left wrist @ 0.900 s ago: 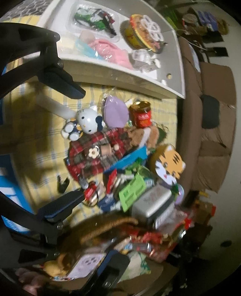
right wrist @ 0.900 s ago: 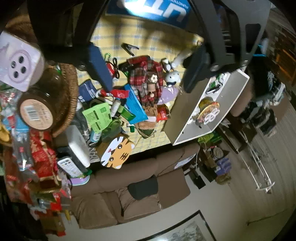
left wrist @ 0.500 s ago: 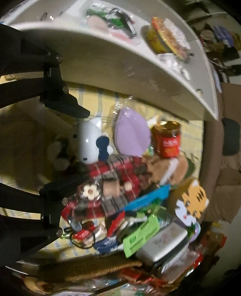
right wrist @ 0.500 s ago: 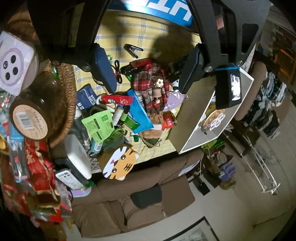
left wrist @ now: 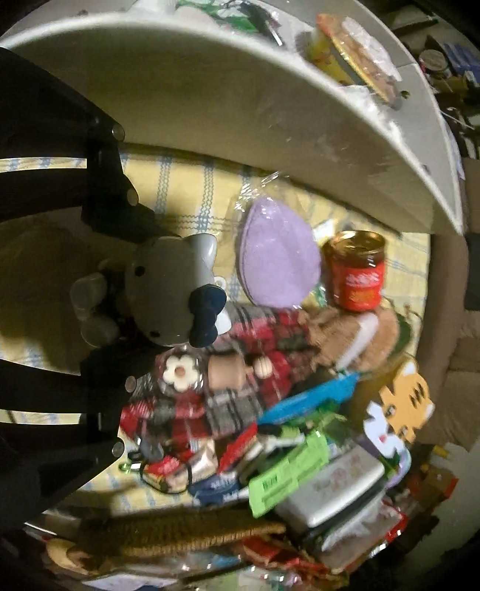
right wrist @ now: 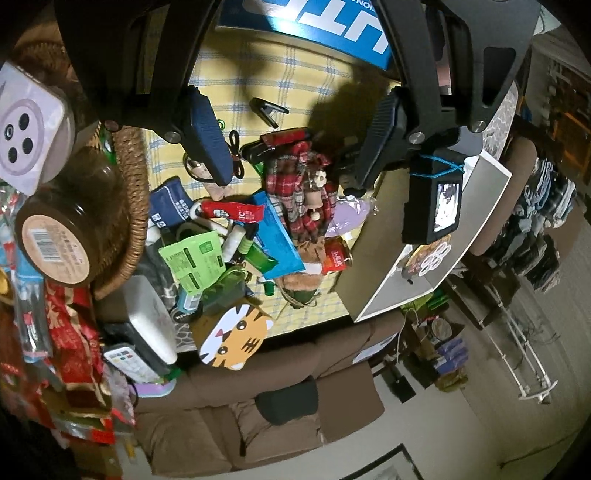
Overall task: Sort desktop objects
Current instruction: 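Carry the white Hello Kitty figurine in the left gripper toward the white box, then lower the figurine into the white box and open the left gripper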
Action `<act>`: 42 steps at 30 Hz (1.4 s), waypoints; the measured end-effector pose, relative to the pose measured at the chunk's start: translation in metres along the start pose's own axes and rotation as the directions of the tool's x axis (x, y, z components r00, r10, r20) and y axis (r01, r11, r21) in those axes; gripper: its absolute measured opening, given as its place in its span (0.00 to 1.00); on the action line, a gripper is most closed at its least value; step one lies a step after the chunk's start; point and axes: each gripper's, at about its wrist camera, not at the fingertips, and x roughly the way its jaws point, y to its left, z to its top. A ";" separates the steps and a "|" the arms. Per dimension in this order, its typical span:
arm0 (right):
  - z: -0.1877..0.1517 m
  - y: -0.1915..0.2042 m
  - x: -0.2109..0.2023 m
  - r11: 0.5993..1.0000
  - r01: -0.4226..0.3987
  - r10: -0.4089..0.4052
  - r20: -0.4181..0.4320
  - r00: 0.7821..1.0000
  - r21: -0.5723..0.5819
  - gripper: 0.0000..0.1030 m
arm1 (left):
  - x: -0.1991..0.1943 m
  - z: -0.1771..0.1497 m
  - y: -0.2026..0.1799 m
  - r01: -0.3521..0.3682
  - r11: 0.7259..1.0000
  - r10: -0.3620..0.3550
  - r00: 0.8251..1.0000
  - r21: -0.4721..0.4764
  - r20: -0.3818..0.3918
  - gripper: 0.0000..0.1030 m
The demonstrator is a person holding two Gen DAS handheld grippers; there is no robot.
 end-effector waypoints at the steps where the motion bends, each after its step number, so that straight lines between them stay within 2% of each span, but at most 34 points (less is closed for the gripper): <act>1: 0.000 0.000 0.000 1.000 0.000 0.000 0.000 1.000 -0.001 0.66 | -0.008 -0.002 0.000 0.011 1.000 -0.011 1.000 0.008 0.016 0.46; 4: 0.000 0.000 0.000 1.000 0.001 -0.001 0.002 1.000 0.005 0.66 | -0.034 -0.004 -0.001 0.069 0.997 -0.070 0.997 0.014 0.042 0.46; 9: 0.002 -0.007 -0.005 0.999 -0.019 0.018 0.017 1.000 0.035 0.66 | -0.086 -0.012 0.004 0.183 0.982 -0.186 0.978 0.041 0.092 0.46; 12: 0.003 -0.009 -0.007 0.999 -0.021 0.020 0.025 0.999 0.043 0.66 | -0.122 -0.013 0.015 0.219 0.974 -0.225 0.967 0.063 0.119 0.46; 18: 0.003 -0.003 -0.004 0.999 -0.042 0.042 0.011 0.999 0.029 0.65 | -0.171 -0.007 0.058 0.213 0.975 -0.221 0.962 0.065 0.157 0.46; 22: 0.000 0.008 0.001 0.997 -0.073 0.073 -0.007 0.997 0.027 0.60 | -0.186 0.002 0.106 0.165 0.986 -0.169 0.972 0.040 0.165 0.46; 24: -0.001 0.016 0.003 0.997 -0.082 0.082 -0.017 0.996 0.014 0.59 | -0.185 0.006 0.128 0.123 0.992 -0.127 0.979 0.031 0.158 0.46; 28: -0.001 0.038 0.011 0.998 -0.047 0.045 -0.049 0.998 -0.040 0.59 | -0.163 0.021 0.168 0.053 0.998 -0.054 0.994 0.016 0.099 0.46; 31: 0.007 0.056 0.025 0.996 -0.029 0.021 -0.088 0.996 -0.088 0.58 | -0.143 0.032 0.192 0.041 0.999 -0.042 0.997 0.003 0.063 0.46; 32: 0.009 0.061 0.029 0.995 -0.021 0.011 -0.096 0.995 -0.103 0.57 | -0.138 0.033 0.195 0.043 0.999 -0.043 0.998 0.003 0.049 0.46; 34: 0.017 0.071 0.037 0.991 -0.001 -0.014 -0.109 0.994 -0.136 0.47 | -0.121 0.037 0.200 0.044 0.999 -0.044 0.999 0.004 0.008 0.46; 38: 0.030 0.074 0.056 0.991 0.023 -0.041 -0.135 0.990 -0.129 0.46 | -0.088 0.038 0.201 0.036 0.999 -0.035 0.997 0.020 -0.065 0.46; 42: 0.025 0.071 0.062 0.993 0.025 -0.042 -0.143 0.989 -0.114 0.46 | -0.061 0.039 0.196 0.022 0.999 -0.015 0.991 0.049 -0.136 0.47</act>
